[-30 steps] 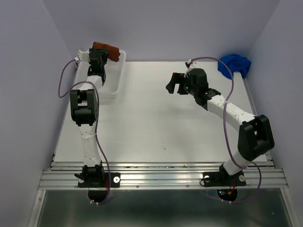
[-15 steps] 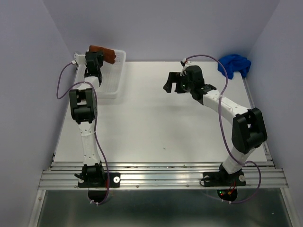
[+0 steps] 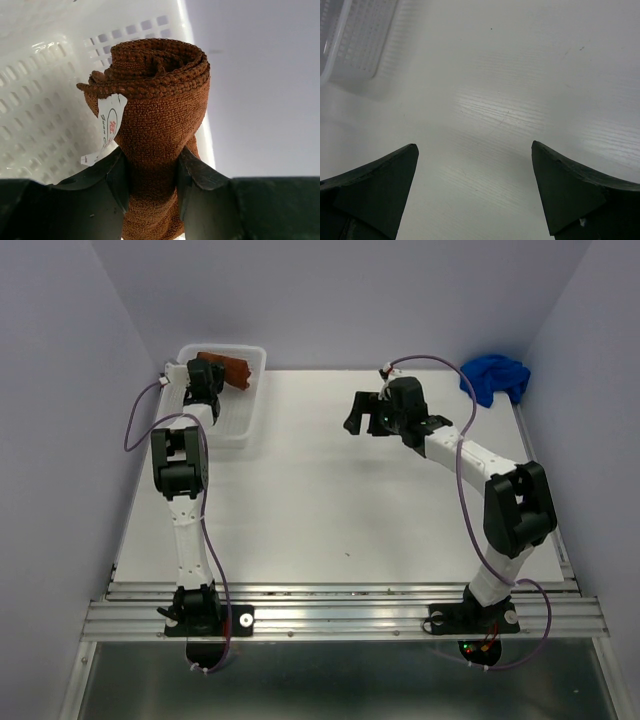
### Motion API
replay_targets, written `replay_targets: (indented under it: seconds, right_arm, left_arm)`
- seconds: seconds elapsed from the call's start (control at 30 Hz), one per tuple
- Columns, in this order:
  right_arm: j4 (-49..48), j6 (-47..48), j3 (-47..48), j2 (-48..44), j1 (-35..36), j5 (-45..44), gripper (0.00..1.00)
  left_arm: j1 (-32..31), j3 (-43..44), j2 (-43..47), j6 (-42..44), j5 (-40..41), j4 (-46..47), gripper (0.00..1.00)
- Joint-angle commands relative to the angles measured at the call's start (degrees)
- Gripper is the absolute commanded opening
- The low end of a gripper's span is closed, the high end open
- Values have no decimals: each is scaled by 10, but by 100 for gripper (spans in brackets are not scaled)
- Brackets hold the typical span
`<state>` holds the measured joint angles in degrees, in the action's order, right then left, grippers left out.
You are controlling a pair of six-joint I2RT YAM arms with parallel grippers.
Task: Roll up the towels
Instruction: Place the rolled towel into the container
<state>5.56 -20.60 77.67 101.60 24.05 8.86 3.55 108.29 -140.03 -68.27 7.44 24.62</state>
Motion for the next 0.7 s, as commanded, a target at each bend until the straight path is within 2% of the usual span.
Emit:
replay_targets:
  seconds: [0.0,0.3,0.37,0.47,0.5,0.57,0.67]
  right_arm:
    - [-6,-10,32,2,-8,5,100]
    - [-7,-12,28,2,-13,5,100]
    - [-7,-12,28,3,-13,5,100]
    - [-7,-12,27,5,-13,6,100]
    - [-6,-12,27,5,-18,7,100]
    - [-6,-10,28,7,-18,7,100]
    - [-6,-10,28,9,-18,8,100]
  left_arm:
    - [1,44,-2,4,-1,4,0]
    - [0,140,-49,21,-10,-110,1]
    - [0,147,-53,26,-9,-120,6]
    - [0,161,-53,34,2,-138,22]
    - [-1,164,-53,38,5,-142,31]
    - [-1,166,-51,38,9,-150,36]
    - [-1,168,-47,43,13,-163,49]
